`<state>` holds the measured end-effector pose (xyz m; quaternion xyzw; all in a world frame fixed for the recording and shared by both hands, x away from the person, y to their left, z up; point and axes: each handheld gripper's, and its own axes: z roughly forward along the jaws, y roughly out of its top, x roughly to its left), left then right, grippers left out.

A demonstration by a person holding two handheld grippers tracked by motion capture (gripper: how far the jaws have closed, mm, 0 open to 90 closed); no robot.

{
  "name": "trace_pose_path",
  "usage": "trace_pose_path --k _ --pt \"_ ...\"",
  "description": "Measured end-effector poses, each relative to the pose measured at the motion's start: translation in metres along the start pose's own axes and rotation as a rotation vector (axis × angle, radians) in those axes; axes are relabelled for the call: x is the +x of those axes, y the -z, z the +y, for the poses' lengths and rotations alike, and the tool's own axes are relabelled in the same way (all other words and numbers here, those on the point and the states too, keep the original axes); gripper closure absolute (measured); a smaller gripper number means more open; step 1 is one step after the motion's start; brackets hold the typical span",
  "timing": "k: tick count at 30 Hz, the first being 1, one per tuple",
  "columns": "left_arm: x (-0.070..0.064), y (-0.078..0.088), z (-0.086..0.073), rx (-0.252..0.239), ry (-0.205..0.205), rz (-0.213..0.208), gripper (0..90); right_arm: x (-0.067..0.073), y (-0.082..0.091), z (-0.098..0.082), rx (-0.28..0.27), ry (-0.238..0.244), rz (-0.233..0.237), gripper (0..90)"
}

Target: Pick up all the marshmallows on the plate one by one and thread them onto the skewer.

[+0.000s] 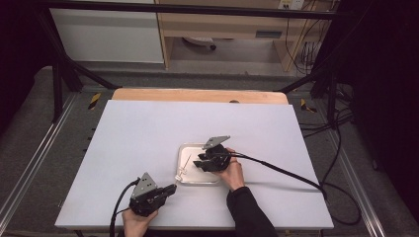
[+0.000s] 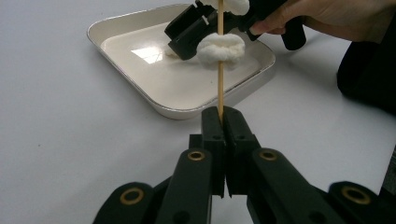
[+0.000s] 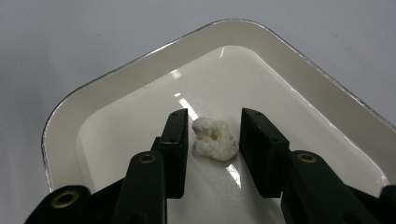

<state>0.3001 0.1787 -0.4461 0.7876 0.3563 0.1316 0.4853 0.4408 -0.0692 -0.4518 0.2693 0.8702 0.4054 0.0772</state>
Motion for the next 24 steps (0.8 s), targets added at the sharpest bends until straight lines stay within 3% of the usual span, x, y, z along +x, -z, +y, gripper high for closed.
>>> trace_pose_path --k 10,18,24 --pt "0.000 0.000 0.000 0.001 -0.001 -0.001 88.3 0.001 0.000 -0.001 -0.008 0.006 -0.021 69.8" --pt "0.000 0.000 0.000 0.002 -0.003 0.000 88.3 0.000 0.004 0.001 0.002 -0.033 -0.021 72.8" --pt "-0.001 0.000 0.000 0.001 -0.002 -0.001 88.3 0.002 0.017 0.008 -0.027 -0.067 -0.004 73.3"
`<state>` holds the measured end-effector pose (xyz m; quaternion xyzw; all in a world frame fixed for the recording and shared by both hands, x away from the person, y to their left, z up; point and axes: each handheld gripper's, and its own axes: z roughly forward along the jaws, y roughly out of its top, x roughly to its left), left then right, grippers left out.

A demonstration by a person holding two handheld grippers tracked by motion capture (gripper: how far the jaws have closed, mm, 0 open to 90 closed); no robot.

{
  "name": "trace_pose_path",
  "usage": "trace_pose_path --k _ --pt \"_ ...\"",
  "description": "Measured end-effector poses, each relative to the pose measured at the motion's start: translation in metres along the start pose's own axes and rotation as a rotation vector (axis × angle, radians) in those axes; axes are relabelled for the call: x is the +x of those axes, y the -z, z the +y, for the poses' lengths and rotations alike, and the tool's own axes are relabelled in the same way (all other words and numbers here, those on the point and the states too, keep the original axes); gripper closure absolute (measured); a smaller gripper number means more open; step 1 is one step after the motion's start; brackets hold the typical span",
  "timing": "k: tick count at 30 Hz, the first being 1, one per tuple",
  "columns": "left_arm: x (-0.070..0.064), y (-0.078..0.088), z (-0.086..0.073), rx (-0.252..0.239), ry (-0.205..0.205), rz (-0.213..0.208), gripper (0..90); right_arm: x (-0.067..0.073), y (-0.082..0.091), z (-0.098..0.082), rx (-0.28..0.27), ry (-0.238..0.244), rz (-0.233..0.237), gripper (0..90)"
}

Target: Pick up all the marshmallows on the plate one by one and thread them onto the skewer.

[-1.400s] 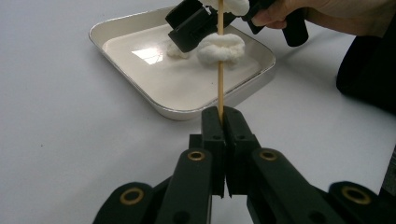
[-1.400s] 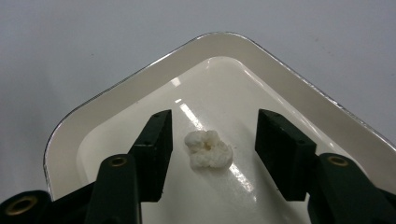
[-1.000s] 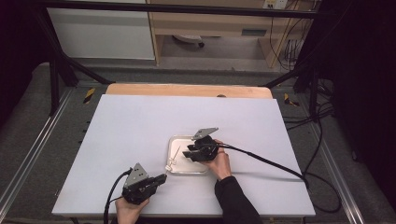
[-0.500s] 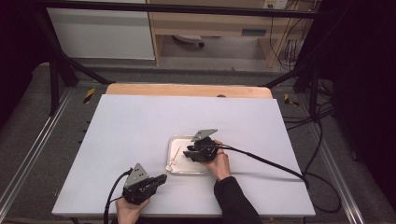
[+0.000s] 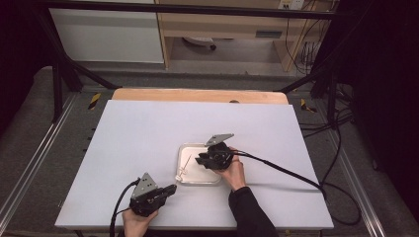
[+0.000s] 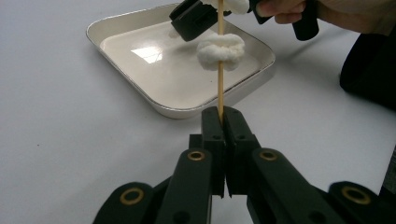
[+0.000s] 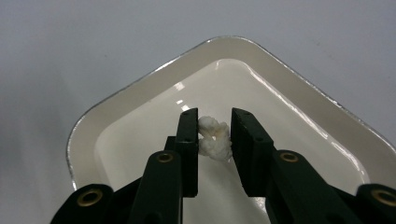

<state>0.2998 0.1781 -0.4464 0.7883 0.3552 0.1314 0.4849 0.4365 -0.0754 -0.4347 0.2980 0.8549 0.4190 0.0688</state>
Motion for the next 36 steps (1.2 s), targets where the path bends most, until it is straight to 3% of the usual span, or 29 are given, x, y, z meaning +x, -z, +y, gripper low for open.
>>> trace_pose_path --k 17,36 --pt "-0.002 -0.001 0.000 -0.003 -0.006 -0.003 88.3 0.011 0.040 0.011 -0.068 -0.044 0.057 73.5" --pt "-0.006 -0.005 0.001 -0.006 -0.018 -0.012 88.3 0.013 0.091 0.017 -0.226 -0.130 0.164 74.0"
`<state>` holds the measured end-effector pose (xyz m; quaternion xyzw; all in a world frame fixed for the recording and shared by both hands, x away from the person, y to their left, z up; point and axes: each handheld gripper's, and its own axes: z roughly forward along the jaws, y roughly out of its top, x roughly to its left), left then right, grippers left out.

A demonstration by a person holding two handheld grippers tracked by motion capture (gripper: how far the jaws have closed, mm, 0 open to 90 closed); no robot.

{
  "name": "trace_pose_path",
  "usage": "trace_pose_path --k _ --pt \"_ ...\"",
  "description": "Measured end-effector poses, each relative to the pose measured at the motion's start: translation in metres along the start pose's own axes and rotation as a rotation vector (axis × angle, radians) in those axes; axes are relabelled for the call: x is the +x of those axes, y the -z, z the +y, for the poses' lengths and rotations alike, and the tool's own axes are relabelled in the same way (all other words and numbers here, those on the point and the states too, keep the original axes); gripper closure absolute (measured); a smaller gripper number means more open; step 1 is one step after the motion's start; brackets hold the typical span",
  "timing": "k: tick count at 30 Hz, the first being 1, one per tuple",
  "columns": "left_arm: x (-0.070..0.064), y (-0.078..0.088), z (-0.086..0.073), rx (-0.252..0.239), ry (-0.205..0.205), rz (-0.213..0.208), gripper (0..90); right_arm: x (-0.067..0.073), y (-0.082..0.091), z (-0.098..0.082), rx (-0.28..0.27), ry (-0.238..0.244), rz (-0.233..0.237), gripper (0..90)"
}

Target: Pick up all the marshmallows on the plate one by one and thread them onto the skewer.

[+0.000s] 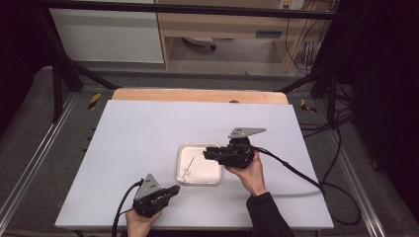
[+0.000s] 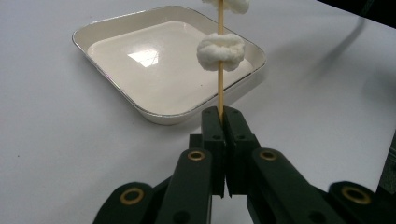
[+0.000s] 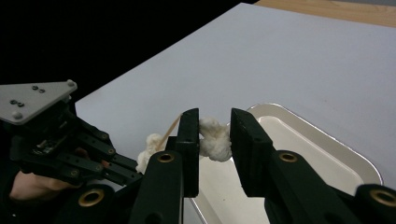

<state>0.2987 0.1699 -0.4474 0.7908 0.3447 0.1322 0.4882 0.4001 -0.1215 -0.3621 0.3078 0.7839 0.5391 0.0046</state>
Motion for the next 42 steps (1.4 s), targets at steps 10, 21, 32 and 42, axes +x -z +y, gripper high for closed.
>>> trace_pose_path --k 10,21,32,42 --pt "-0.002 -0.001 0.001 -0.008 -0.006 -0.004 88.4 0.001 0.010 0.007 -0.043 -0.036 0.041 73.8" --pt "-0.005 -0.002 0.003 -0.010 -0.019 -0.008 88.3 0.000 0.010 0.011 -0.067 -0.073 0.091 73.5" --pt "-0.008 -0.004 0.003 -0.009 -0.027 -0.017 88.4 0.000 -0.001 0.006 -0.034 -0.084 0.111 73.4" --pt "-0.008 -0.004 0.003 -0.009 -0.028 -0.018 88.4 -0.001 -0.007 0.002 -0.018 -0.087 0.118 73.4"
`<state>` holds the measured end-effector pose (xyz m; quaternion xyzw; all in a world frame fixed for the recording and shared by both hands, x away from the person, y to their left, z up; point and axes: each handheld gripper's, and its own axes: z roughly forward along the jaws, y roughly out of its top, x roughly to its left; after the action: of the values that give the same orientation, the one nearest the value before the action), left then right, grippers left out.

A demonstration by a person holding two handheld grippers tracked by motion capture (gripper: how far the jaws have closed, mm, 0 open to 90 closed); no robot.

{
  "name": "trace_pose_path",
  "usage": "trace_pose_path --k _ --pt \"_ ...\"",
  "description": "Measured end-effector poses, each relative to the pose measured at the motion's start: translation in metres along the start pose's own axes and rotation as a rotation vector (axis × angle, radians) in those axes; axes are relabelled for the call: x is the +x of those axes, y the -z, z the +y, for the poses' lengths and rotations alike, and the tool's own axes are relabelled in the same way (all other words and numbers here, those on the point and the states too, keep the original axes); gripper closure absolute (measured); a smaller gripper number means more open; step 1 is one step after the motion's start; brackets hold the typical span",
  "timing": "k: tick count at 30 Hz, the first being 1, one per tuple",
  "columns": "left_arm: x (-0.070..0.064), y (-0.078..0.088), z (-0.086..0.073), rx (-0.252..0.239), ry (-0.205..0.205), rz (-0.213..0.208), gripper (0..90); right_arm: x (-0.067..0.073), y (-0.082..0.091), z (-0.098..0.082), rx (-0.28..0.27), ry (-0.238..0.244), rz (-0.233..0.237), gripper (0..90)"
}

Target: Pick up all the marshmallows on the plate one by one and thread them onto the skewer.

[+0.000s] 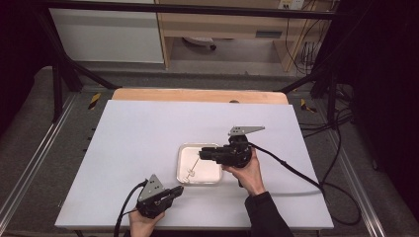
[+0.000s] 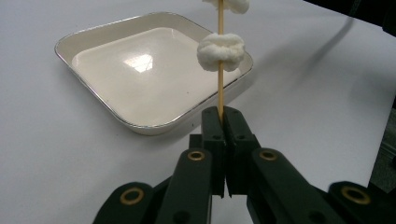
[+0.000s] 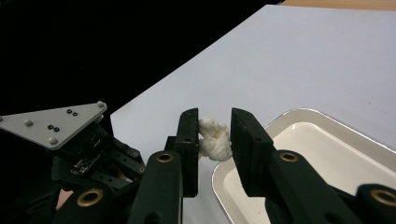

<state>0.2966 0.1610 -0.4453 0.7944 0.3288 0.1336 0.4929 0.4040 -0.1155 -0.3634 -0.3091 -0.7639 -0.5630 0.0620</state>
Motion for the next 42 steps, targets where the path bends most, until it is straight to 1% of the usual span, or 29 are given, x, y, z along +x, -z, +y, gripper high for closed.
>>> trace_pose_path --k 8,15,19,26,34,35,37,39,42 --pt "-0.001 -0.002 0.000 0.012 -0.009 0.003 88.4 -0.001 -0.007 -0.005 0.032 -0.002 0.006 73.4" --pt "-0.002 -0.002 0.000 0.003 -0.005 0.000 88.4 -0.001 -0.013 -0.010 0.050 -0.008 0.021 74.1" --pt "-0.002 -0.002 0.001 -0.003 0.002 0.001 88.4 0.000 -0.018 -0.016 0.064 -0.010 0.028 74.2" --pt "-0.002 -0.003 0.001 -0.007 0.020 0.003 88.3 0.001 -0.025 -0.022 0.071 -0.014 0.035 74.2" --pt "-0.001 -0.004 0.000 -0.010 0.033 -0.001 88.3 0.000 -0.027 -0.024 0.073 -0.018 0.035 73.9" --pt "-0.001 -0.004 0.000 -0.012 0.034 -0.002 88.3 0.000 -0.027 -0.023 0.072 -0.016 0.034 73.2" --pt "-0.001 -0.004 0.000 -0.016 0.033 -0.005 88.3 0.001 -0.026 -0.023 0.063 -0.009 0.020 65.8" --pt "0.000 -0.003 0.000 -0.015 0.034 -0.002 88.4 0.002 -0.023 -0.021 0.054 0.010 0.003 59.2" --pt "0.001 -0.003 0.000 -0.016 0.039 0.001 88.4 0.002 -0.018 -0.019 0.046 0.043 -0.023 52.9"
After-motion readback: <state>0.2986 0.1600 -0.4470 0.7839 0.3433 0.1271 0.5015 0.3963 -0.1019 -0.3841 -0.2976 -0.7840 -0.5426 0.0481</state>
